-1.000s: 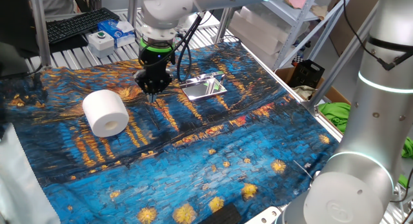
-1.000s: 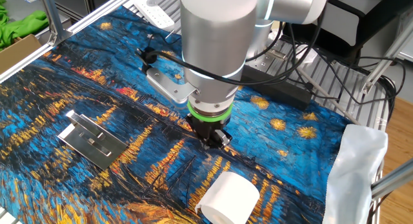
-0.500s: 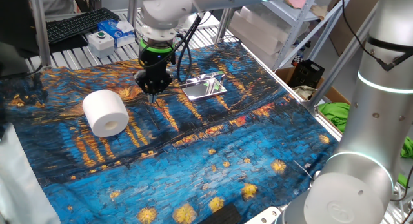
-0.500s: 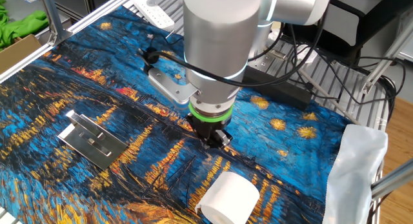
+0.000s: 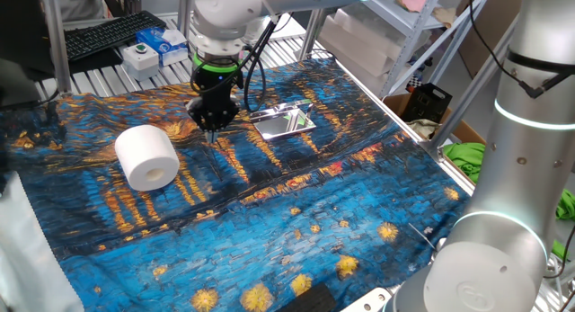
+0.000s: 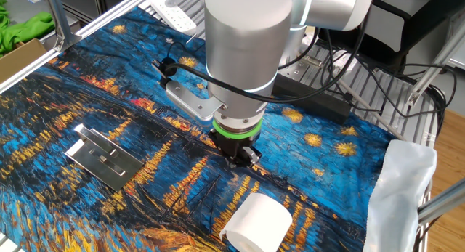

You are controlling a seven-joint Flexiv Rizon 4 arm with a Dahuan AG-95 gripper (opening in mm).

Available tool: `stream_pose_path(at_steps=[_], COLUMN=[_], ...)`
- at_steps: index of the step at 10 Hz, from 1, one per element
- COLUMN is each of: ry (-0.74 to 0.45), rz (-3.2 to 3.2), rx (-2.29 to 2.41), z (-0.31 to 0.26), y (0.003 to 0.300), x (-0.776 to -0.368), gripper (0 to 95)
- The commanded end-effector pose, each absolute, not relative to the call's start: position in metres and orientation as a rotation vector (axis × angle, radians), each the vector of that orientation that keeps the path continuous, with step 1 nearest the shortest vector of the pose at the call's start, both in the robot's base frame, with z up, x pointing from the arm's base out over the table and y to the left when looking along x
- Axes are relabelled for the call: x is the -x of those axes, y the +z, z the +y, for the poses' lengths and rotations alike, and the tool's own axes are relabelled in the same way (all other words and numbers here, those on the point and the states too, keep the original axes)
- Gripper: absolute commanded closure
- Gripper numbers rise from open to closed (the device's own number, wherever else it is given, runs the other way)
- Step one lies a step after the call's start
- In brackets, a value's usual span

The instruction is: Put the toilet paper on its holder

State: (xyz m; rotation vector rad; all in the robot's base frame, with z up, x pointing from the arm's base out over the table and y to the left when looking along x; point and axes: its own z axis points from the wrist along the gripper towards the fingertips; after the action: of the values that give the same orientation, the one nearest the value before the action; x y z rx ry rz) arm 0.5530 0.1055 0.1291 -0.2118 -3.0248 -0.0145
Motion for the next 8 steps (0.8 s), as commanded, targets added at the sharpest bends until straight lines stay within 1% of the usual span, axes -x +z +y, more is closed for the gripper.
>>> stream_pose_path(at_steps=[1,4,6,8], ry=[-0.017,-0.009,0.036,0.012], rz=[-3.016,-3.006,-2.979,-2.979], rx=[0.136,0.103,0.100,0.144], z=[0.1056,0.1056,0.1056,0.1056], y=[0.1290,0.1290,0.1290,0.1290], x=[-0.5537,-0.5537,-0.5537,-0.5537], gripper=[95.0,95.0,95.0,95.0])
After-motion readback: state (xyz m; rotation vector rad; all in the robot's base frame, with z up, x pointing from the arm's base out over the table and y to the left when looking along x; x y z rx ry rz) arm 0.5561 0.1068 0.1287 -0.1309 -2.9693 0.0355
